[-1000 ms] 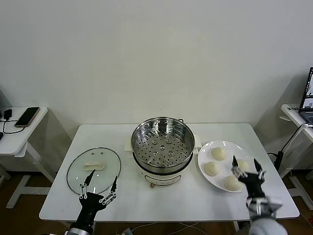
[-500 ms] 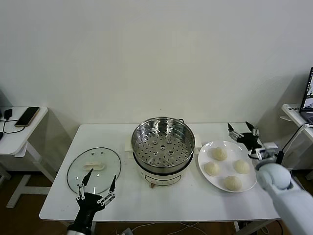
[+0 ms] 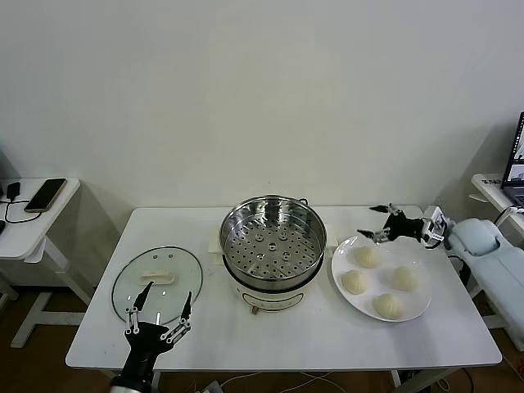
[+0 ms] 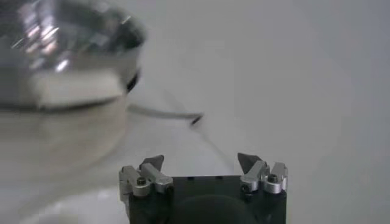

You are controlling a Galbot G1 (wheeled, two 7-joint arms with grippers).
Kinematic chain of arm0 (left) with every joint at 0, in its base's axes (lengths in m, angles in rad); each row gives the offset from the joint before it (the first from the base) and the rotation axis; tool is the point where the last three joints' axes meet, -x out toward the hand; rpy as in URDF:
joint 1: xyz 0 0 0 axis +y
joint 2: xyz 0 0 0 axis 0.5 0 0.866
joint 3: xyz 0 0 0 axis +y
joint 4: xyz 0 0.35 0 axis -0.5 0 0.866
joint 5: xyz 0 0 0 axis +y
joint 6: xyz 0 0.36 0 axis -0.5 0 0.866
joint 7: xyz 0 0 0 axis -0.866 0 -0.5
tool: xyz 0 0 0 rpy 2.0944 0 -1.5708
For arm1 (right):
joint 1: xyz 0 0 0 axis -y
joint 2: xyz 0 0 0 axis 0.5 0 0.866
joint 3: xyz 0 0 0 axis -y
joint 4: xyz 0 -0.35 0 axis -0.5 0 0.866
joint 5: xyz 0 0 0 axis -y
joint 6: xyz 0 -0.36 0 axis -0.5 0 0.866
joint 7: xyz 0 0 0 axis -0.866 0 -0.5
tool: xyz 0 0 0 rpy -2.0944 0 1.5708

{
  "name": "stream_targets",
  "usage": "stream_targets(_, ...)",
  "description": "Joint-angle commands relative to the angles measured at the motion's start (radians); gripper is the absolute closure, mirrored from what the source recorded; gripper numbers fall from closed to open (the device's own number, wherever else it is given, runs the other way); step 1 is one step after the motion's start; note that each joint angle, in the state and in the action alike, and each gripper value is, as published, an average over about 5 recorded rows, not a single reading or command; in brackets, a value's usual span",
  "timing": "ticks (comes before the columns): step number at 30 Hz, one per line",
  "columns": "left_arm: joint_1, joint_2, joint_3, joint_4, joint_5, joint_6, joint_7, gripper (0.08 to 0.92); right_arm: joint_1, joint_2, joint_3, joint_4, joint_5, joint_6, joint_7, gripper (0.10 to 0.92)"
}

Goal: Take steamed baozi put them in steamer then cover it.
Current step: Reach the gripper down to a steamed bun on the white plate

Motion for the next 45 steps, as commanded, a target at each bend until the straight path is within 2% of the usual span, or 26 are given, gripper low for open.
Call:
stream_targets(1,0.002,-0.002,-0.004,0.001,-0.001,0.001,-0.003,0.177,0.237,0.120,-0.161,-0.241,-0.384,0.061,-0.349,0.203)
stream_targets(7,-0.003,-0.002,-0.003,0.009,-0.003,0.001,-0.004,0.177,0.256,0.198,-0.165,-0.313,-0.515,0.106,-0.305,0.203)
stream_targets(19,-0.010,-0.002,0.005,0.014,-0.005,0.006,-0.007,0.177,0.227,0.275,-0.178,-0.369,-0.545,0.129,-0.209,0.203)
stream_targets(35,-0.011,-0.004,0.000,0.017,-0.008,0.003,-0.012,0.177,0.220,0.339,-0.181,-0.414,-0.606,0.141,-0.199,0.204)
stream_targets(45,-0.015,-0.003,-0.001,0.014,-0.009,0.003,-0.015,0.177,0.217,0.326,-0.184,-0.381,-0.600,0.144,-0.194,0.327)
